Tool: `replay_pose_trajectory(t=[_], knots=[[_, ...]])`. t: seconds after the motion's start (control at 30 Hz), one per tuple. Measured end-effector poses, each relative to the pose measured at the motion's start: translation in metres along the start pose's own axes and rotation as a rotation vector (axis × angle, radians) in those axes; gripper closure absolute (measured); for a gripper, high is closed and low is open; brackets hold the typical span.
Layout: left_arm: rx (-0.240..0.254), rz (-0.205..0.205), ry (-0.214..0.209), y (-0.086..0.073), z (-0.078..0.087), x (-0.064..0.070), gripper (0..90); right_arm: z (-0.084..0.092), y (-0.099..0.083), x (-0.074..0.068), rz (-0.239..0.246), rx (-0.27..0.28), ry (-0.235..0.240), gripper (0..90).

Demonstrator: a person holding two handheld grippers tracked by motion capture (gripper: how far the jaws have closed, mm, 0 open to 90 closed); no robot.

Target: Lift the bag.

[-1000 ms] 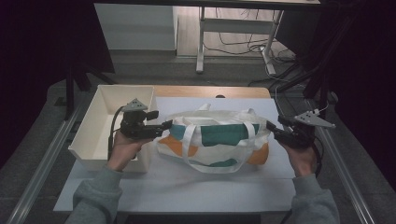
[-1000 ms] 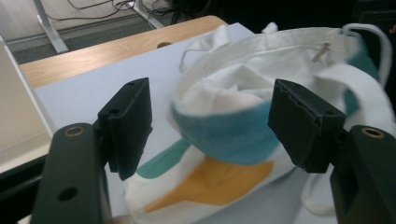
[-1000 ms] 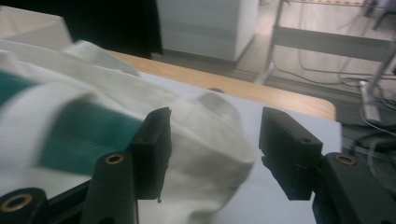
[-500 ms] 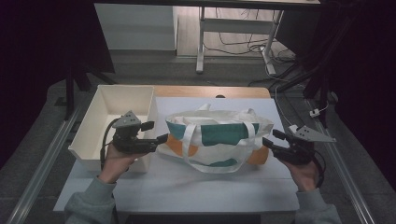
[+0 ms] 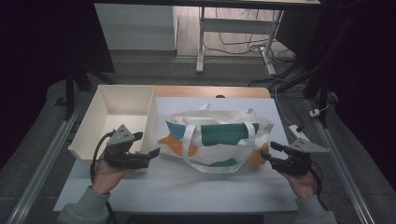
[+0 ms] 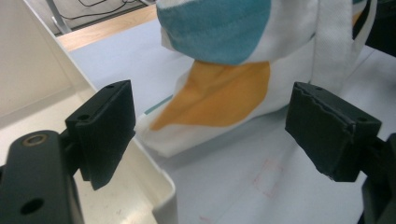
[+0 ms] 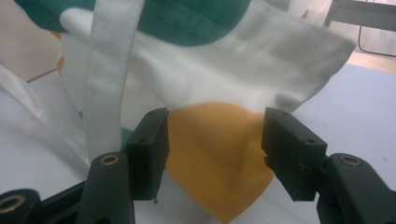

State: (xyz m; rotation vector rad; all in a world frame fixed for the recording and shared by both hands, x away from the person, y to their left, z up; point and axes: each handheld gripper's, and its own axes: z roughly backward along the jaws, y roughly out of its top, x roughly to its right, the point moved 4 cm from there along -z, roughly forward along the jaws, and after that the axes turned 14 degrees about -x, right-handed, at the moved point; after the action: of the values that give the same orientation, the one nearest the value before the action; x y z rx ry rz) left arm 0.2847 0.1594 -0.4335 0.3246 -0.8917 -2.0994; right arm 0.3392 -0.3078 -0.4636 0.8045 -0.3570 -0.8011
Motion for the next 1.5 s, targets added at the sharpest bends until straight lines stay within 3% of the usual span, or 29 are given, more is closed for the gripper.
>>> replay_pose_trajectory(t=[0.23, 0.5, 0.77, 1.03, 1.5], knots=[[-0.017, 0.033, 0.025, -0.013, 0.003, -0.006, 13.6, -0.004, -0.009, -0.003, 0.013, -0.017, -0.009, 41.2], [-0.018, 0.072, 0.014, -0.031, -0.003, -0.01, 13.4, -0.008, -0.018, -0.002, 0.017, -0.025, -0.017, 41.3], [-0.069, 0.087, -0.002, -0.051, -0.012, -0.011, 12.2, -0.011, -0.02, -0.004, 0.037, -0.018, -0.034, 41.3], [-0.087, 0.088, -0.011, -0.054, -0.022, -0.012, 12.2, -0.011, -0.021, -0.005, 0.051, -0.016, -0.041, 41.3], [-0.095, 0.094, -0.017, -0.055, -0.024, -0.013, 12.2, -0.012, -0.02, -0.008, 0.066, -0.02, -0.038, 41.2]])
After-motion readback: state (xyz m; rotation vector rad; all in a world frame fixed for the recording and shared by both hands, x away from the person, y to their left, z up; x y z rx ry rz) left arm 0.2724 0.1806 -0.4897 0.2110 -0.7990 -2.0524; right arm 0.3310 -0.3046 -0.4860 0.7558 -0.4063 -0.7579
